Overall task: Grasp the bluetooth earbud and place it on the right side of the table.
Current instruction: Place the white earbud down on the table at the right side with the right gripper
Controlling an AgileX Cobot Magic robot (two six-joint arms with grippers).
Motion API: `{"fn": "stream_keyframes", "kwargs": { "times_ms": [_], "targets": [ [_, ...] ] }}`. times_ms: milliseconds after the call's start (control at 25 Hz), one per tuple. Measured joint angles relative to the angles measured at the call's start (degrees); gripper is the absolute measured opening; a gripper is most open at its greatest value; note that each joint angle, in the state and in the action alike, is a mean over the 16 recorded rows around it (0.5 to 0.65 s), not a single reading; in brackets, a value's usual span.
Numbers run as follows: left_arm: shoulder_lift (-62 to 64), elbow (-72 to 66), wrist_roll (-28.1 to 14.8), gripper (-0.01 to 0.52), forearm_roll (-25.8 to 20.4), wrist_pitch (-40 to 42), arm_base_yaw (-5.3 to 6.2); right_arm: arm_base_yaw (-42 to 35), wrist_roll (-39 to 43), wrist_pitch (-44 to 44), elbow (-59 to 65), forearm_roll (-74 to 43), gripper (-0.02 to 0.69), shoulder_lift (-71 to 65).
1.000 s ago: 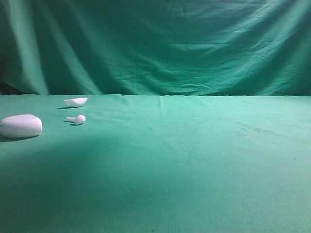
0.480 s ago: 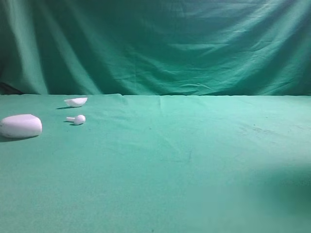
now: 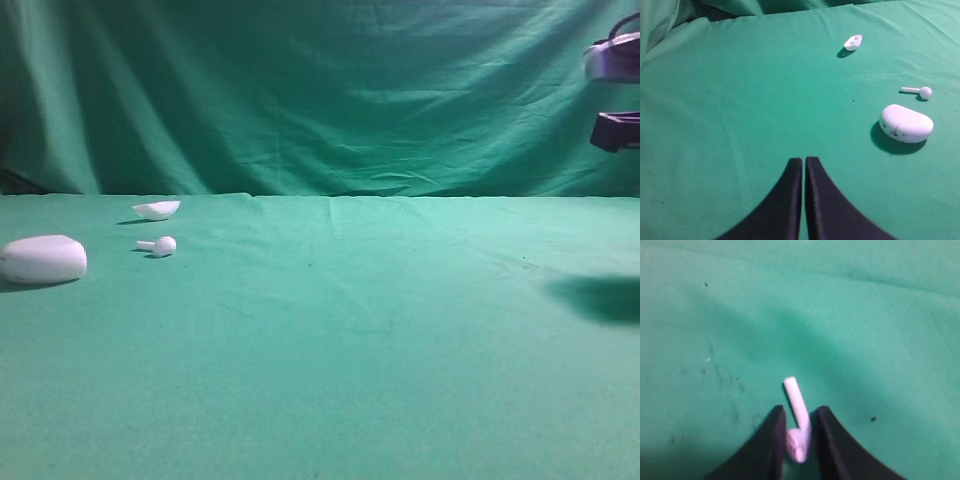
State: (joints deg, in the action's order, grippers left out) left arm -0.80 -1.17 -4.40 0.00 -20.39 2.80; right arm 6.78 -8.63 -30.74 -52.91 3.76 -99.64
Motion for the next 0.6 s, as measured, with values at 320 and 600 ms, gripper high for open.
{"fn": "stream_keyframes", "kwargs": {
  "times_ms": [320, 600],
  "targets": [
    [0.0, 0.0, 0.0, 0.0, 0.0, 0.0, 0.0, 0.0, -0.1, -10.1, -8.1, 1.1, 0.392, 0.8],
    [0.0, 0.0, 0.0, 0.0, 0.0, 0.0, 0.0, 0.0, 0.0, -22.5, -16.1, 3.6, 0.275, 8.8]
  ]
}}
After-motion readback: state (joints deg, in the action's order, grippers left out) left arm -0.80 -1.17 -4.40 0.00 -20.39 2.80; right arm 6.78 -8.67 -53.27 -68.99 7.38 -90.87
